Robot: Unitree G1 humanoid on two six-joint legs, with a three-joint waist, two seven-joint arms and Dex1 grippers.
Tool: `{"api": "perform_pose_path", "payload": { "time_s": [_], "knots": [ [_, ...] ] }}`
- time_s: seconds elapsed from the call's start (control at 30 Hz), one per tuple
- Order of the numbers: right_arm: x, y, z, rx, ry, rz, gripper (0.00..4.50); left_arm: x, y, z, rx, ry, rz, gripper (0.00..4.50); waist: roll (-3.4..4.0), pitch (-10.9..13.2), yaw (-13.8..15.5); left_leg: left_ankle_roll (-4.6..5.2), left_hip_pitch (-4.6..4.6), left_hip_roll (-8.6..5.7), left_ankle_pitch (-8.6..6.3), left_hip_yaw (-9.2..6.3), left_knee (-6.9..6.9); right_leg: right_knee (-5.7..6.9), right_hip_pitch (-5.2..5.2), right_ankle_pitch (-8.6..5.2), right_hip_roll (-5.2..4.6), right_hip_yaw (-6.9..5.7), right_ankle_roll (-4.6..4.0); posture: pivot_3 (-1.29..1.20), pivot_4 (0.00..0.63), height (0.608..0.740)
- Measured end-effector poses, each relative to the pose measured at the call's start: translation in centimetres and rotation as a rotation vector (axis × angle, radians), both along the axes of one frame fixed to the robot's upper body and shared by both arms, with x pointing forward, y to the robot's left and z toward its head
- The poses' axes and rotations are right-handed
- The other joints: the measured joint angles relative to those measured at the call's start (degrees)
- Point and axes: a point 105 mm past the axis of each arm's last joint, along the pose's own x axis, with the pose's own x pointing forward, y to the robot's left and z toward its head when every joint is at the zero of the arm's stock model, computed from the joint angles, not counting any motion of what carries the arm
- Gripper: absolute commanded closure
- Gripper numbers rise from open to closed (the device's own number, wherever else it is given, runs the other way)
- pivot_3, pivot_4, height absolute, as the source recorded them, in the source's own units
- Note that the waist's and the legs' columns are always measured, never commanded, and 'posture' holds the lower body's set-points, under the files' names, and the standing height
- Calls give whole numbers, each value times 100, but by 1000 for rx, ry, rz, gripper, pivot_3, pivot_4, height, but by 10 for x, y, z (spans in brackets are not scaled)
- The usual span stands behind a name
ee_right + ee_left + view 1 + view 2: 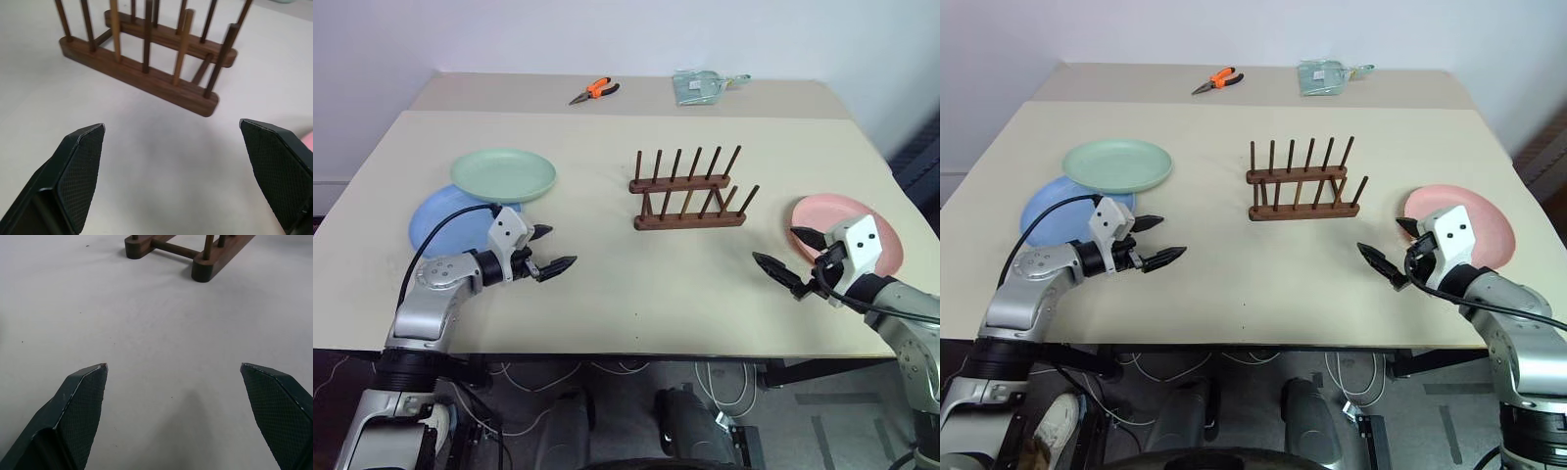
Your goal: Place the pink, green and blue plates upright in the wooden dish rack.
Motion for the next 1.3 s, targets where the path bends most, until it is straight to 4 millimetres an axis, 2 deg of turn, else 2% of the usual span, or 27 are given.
{"api": "perform_pose_path", "payload": {
  "time_s": [0.2, 0.3, 0.43, 0.53, 0.63, 0.77, 0.97, 1.07, 1.23, 1.27, 1.3],
  "knots": [
    [2, 4, 0, -16, -12, -3, 0, 1, -1, 1, 4, -5, -2, 42, 0, 0, 3, 0, 0, 0, 0, 0, 0, 0, 0, 0, 0, 0, 0, 0, 150, 726],
    [5, 10, 0, -14, -20, 7, 0, 8, -8, 10, 0, -30, -24, 42, 0, 0, 5, 0, -1, 0, 0, 0, 1, 0, 0, 0, 1, 0, 0, 0, 150, 726],
    [6, 29, -7, 10, 2, 76, 0, 19, -29, 15, -4, -21, -98, 42, -2, -1, 14, 0, -4, -5, 0, -1, 3, -2, 2, 0, 1, 0, 2, 0, 150, 726],
    [4, 44, -17, 20, 36, 124, 0, 29, -50, 1, 17, 26, -163, 42, -1, -1, 24, 1, -4, -7, 0, -3, 5, 0, 2, 0, 2, -1, 2, 0, 150, 726],
    [4, 55, -20, 18, 36, 151, 0, 35, -81, -11, 26, 61, -250, 42, -5, 1, 21, 0, -13, -9, 0, -3, 8, -2, -3, 0, 2, 0, 4, 0, 150, 726],
    [5, 57, -16, 8, 2, 128, 0, 56, -109, -11, 62, 36, -279, 42, -5, 1, 16, 1, -11, -9, 0, -6, 7, 0, -4, 1, 4, -1, 6, 0, 150, 726],
    [2, 56, -17, -6, -27, 72, 0, 73, -132, -15, 105, 25, -268, 42, -7, 1, 15, 2, -12, -11, -1, -7, 6, 1, -5, 1, 4, -1, 10, 0, 150, 726],
    [2, 53, -18, -27, -46, 45, 0, 74, -142, -15, 122, 16, -292, 847, -8, 1, 22, 2, -12, -15, -1, -8, 7, -1, -2, 1, 1, -1, 10, 0, 150, 726],
    [4, 53, -19, -46, -51, 30, 0, 70, -156, -19, 118, 1, -333, 3371, -8, 1, 23, 2, -12, -15, -1, -9, 7, -1, -3, 0, 1, -1, 10, 0, 150, 726],
    [4, 53, -20, -47, -50, 31, 0, 69, -159, -19, 117, -4, -340, 3722, -8, 1, 23, 2, -11, -15, -1, -9, 7, 0, -2, 0, 1, -1, 9, 0, 150, 726],
    [4, 55, -20, -48, -49, 37, 0, 71, -158, -19, 113, -5, -321, 3742, -8, 1, 22, 2, -12, -15, -1, -9, 7, 0, -2, 0, 1, -1, 9, 0, 150, 726]
  ]
}}
